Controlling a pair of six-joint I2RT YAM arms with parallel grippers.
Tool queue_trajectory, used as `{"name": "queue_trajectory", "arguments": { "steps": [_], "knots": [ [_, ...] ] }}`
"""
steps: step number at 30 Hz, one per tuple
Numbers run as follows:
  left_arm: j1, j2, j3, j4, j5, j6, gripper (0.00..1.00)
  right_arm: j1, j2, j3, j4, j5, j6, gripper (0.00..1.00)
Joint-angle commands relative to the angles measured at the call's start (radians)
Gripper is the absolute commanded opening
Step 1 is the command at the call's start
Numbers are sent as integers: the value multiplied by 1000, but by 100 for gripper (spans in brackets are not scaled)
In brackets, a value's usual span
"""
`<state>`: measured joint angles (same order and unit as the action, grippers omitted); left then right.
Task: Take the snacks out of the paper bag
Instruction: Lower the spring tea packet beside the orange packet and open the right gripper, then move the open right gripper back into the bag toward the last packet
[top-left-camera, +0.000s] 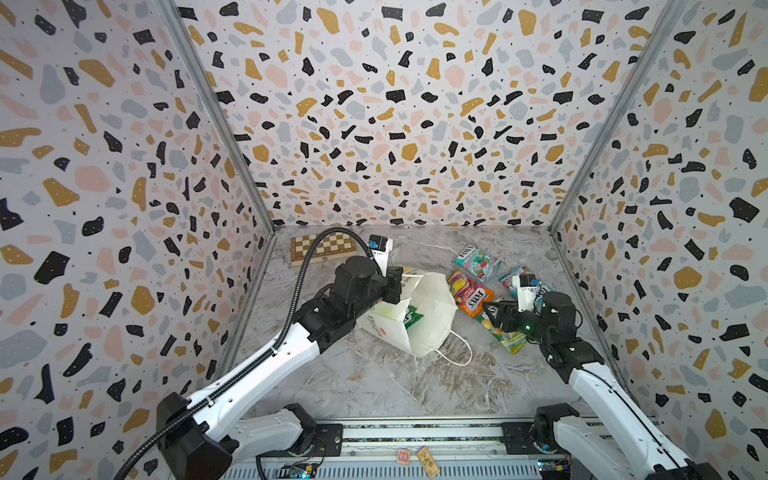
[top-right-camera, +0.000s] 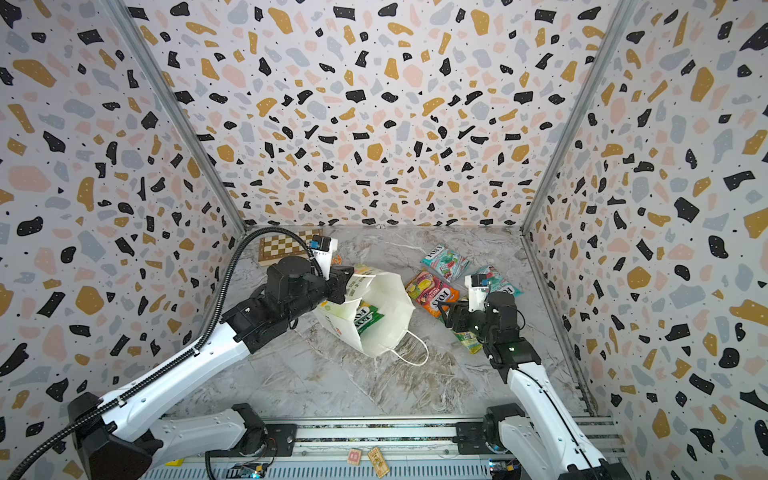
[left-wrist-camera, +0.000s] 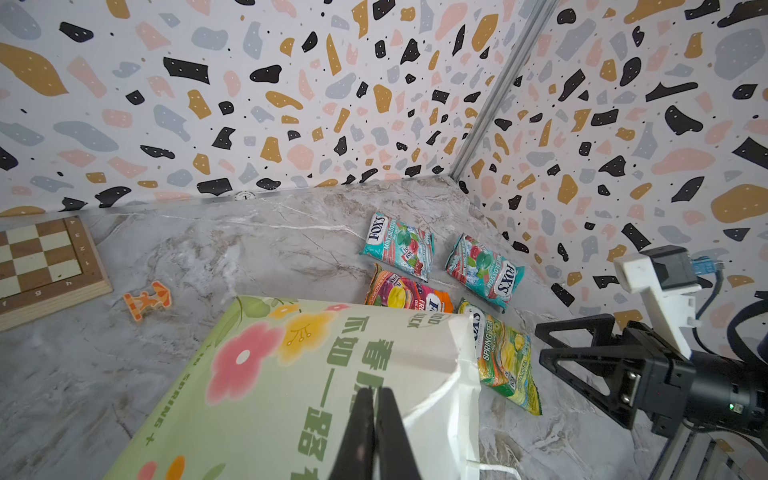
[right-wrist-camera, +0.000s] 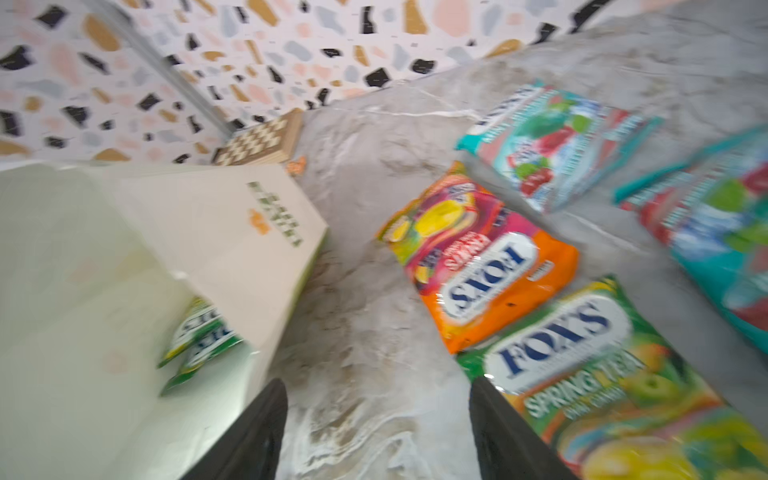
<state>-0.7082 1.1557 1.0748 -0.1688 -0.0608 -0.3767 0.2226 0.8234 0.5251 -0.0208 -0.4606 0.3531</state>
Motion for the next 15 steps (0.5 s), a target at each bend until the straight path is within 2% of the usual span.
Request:
{"name": "queue_trajectory", "arguments": {
  "steps": [1,7,15],
  "knots": [
    [-2,-14,-14,69,13,20,0,71,-28,21,99,-136,-23,71],
    [-2,-16,-20,80,32,21,0,223,33,41,143,-190,-58,69],
    [-2,-21,-21,83,33,24,0,430,197,100,138,-49,-128,67]
  ]
}}
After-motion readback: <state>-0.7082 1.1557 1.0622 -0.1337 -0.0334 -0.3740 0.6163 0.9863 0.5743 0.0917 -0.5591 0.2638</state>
